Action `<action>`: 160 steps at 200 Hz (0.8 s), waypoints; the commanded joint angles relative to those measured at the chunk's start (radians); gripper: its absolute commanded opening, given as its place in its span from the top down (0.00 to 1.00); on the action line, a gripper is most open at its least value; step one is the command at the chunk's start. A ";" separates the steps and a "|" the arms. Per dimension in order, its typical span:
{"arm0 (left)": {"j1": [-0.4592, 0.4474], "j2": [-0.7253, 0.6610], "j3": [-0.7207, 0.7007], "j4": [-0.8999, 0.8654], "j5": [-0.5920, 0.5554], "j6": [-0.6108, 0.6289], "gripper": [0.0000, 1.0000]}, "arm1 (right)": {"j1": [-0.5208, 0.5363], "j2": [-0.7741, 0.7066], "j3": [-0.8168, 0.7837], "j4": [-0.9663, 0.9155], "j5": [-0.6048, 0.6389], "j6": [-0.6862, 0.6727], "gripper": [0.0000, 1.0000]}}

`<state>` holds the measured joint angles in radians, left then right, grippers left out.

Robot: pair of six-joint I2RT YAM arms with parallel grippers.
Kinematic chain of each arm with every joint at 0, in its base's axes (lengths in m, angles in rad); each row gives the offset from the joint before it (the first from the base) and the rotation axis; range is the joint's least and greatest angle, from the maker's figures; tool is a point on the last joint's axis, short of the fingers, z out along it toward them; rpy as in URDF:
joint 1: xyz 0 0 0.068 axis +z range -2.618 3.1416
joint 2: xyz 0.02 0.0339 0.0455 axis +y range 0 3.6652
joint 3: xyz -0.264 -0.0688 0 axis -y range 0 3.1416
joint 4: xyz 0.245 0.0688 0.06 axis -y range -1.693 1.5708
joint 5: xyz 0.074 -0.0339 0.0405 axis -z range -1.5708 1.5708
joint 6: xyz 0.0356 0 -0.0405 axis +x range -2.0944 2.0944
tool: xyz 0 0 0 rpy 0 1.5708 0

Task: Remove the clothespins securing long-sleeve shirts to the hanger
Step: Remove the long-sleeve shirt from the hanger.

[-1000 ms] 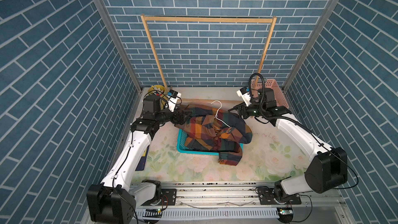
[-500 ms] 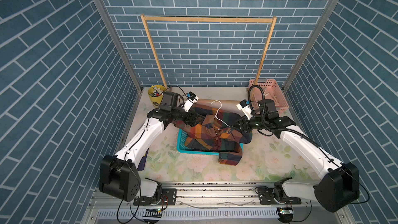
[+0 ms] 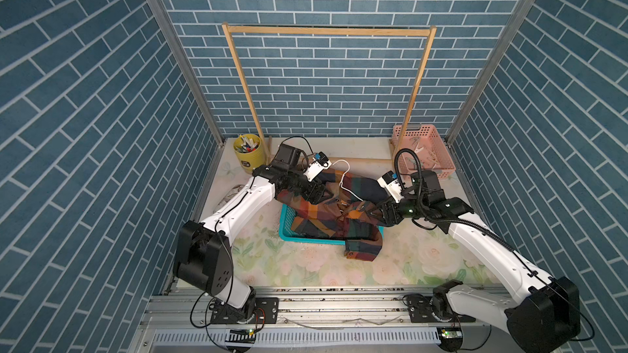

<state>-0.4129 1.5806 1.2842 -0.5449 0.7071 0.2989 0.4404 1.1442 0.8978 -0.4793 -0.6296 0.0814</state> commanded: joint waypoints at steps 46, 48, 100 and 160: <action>-0.032 0.121 0.132 -0.172 0.101 0.085 0.89 | 0.003 -0.002 -0.042 0.041 0.064 0.015 0.35; -0.032 0.123 0.137 -0.181 0.106 0.089 0.93 | 0.004 -0.003 -0.042 0.041 0.068 0.015 0.35; -0.027 0.012 0.213 -0.233 0.064 0.129 1.00 | 0.003 -0.022 -0.030 0.015 0.166 -0.030 0.34; -0.015 -0.247 0.108 -0.134 -0.097 0.155 1.00 | -0.042 -0.121 0.008 0.049 0.263 -0.068 0.31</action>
<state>-0.4358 1.4414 1.4490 -0.7338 0.6720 0.4274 0.4252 1.0519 0.8692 -0.4538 -0.4210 0.0658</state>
